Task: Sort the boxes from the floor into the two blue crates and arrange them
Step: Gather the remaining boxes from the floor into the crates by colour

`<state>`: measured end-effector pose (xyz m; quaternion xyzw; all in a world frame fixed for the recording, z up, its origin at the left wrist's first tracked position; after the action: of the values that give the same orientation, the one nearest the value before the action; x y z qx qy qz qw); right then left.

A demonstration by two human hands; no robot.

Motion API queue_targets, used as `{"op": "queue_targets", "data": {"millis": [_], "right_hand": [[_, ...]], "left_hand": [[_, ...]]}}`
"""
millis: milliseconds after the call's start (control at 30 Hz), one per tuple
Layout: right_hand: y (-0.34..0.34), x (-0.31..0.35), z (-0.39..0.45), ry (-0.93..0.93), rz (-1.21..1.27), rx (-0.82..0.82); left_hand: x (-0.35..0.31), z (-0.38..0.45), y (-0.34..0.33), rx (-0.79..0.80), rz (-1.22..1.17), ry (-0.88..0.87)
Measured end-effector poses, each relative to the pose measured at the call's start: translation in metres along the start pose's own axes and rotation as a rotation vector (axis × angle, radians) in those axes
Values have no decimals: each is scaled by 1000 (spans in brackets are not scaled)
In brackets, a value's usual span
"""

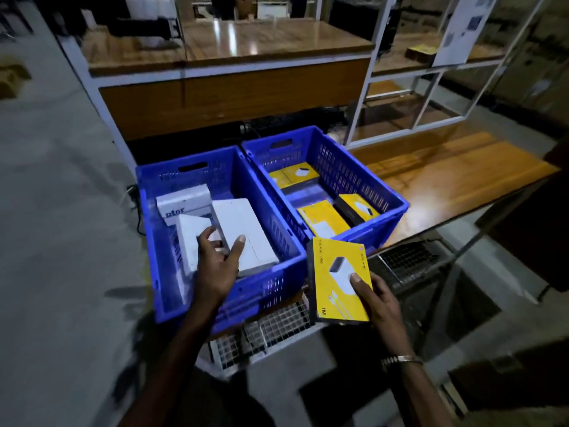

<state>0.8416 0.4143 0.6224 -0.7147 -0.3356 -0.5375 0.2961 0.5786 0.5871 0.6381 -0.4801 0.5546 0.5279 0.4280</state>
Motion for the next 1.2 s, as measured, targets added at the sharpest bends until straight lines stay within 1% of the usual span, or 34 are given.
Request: {"op": "queue_targets", "data": {"millis": [67,100,167,233,300,333,400,467,533,600,667,700,733,800,867,933,1033,1100,1167,1200], "right_hand": [[-5,13,26,32,1,-12],[-7,19,37,38,4,-14],[-7,27,59,43,10,-32],[-3,34,82,43,8,-73],[4,42,110,62,-12,-111],[9,45,126,78,-30,-129],[17,57,163,125,-97,-153],[20,69,201,194,-232,-128],[19,77,230,213,-396,-61],[23,84,251,267,-639,27],[30,84,265,434,-938,39],[37,84,270,498,-1020,31],[44,83,273,525,-1048,26],[57,77,276,538,-996,-14],[64,72,265,568,-935,-83],[74,64,248,603,-881,-162],[94,45,222,521,-792,-250],[108,31,201,473,-782,-318],[117,16,179,429,-774,-370],[121,8,166,397,-769,-397]], "left_hand": [[16,25,-10,87,272,24],[23,31,-14,119,366,24],[31,32,-19,119,462,-44],[30,26,-22,59,495,-101],[20,20,-28,-37,473,-153],[13,17,-33,-56,439,-184],[1,14,-52,-34,368,-255],[-14,11,-79,13,289,-327],[-30,11,-108,53,256,-398],[-43,15,-143,104,304,-486],[-44,25,-178,199,401,-527],[-39,30,-197,253,461,-533],[-33,34,-215,303,531,-531],[-22,37,-242,380,660,-489],[-18,35,-255,411,659,-437],[-23,29,-260,413,574,-455],[-31,15,-260,397,476,-521],[-36,0,-259,393,398,-576],[-34,-14,-258,461,303,-591],[-30,-21,-258,530,258,-588]]}}
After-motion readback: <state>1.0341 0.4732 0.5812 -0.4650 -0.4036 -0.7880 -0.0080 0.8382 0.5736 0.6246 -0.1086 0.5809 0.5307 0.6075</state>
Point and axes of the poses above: each hand's wrist, its own z-axis towards the middle knuckle, its own y-axis out of the back of the hand, x = y × z, the point moved 3 cm from there along z, towards the middle knuckle, and after that the axes turned 6 degrees about -z, right-handed, at the moved point
